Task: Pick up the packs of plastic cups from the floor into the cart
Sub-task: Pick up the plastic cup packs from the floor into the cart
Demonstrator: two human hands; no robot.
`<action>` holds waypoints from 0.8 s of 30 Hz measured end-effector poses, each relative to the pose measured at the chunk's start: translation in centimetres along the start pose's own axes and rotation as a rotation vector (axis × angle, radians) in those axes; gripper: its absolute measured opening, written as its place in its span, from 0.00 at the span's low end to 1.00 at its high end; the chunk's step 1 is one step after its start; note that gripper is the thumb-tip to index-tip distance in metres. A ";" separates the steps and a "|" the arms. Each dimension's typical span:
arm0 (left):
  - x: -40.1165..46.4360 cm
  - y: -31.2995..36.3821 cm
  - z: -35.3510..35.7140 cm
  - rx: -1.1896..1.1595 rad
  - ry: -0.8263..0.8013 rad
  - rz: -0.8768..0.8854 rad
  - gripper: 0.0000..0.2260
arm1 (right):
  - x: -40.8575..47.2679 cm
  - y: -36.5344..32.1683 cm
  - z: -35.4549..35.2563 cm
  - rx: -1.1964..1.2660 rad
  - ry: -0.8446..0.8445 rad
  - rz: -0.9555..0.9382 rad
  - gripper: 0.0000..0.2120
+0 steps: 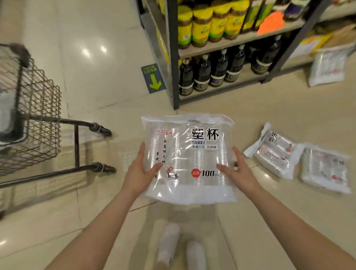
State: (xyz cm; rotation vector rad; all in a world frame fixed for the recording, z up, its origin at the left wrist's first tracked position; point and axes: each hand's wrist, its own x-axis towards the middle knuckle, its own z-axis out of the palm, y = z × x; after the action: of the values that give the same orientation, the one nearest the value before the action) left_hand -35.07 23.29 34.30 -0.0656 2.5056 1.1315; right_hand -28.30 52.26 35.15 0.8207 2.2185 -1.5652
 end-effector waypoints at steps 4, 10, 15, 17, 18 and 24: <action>-4.8 3.7 -6.7 -0.078 0.143 -0.023 0.41 | -4.5 -7.2 -1.1 0.002 -0.034 -0.086 0.42; -10.3 4.7 -14.9 -0.102 0.316 -0.014 0.40 | -8.3 -15.3 1.7 -0.032 -0.173 -0.198 0.46; -14.1 3.2 -20.5 -0.147 0.456 -0.014 0.40 | -9.9 -21.1 5.7 -0.076 -0.276 -0.314 0.46; -15.2 2.2 -22.8 -0.154 0.488 -0.022 0.40 | -10.4 -22.9 7.9 -0.092 -0.296 -0.343 0.47; -15.5 1.5 -24.1 -0.155 0.500 -0.026 0.40 | -10.5 -23.6 9.1 -0.103 -0.301 -0.357 0.49; -16.4 -4.0 -32.7 -0.137 0.554 -0.055 0.39 | -12.9 -28.6 18.8 -0.135 -0.312 -0.438 0.40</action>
State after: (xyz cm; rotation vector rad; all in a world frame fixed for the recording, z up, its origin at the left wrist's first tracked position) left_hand -29.90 -5.17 56.97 -0.5517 2.8606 1.4132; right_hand -36.89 24.28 57.08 0.0399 2.3297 -1.5656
